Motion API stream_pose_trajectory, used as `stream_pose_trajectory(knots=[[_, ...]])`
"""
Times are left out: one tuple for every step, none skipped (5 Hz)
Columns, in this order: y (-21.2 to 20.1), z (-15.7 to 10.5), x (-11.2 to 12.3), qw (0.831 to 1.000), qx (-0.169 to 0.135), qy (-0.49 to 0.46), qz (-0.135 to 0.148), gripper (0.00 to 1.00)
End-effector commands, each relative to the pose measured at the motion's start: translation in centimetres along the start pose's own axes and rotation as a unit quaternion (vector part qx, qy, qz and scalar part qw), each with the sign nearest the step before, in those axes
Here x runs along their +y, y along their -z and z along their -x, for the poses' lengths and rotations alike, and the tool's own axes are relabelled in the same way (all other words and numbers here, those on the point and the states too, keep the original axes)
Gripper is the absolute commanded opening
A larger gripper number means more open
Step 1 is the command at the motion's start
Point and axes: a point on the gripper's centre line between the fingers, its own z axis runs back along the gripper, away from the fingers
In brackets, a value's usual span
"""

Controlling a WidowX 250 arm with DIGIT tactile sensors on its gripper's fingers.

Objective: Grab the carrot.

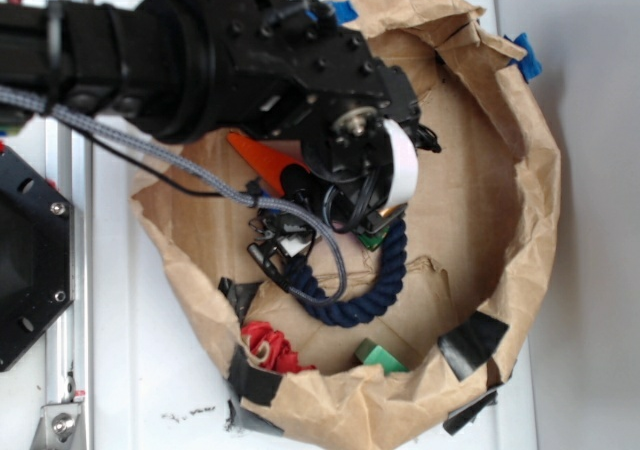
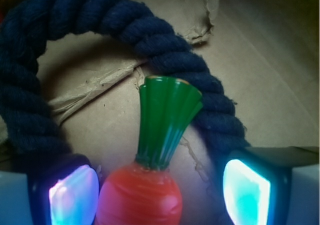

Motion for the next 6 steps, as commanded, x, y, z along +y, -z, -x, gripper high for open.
stream_pose_trajectory(knots=[[0.1, 0.5, -0.9, 1.000, 0.010, -0.011, 0.005, 1.00], [0.9, 0.7, -1.1, 0.999, 0.028, -0.031, 0.016, 1.00], [1.1, 0.7, -0.8, 0.999, 0.025, -0.036, 0.015, 0.00], [0.9, 0.6, -0.5, 0.999, 0.023, -0.033, 0.011, 0.00], [0.7, 0.6, 0.2, 0.999, 0.021, -0.034, 0.008, 0.00], [0.7, 0.6, 0.6, 0.999, 0.022, -0.038, 0.006, 0.00]])
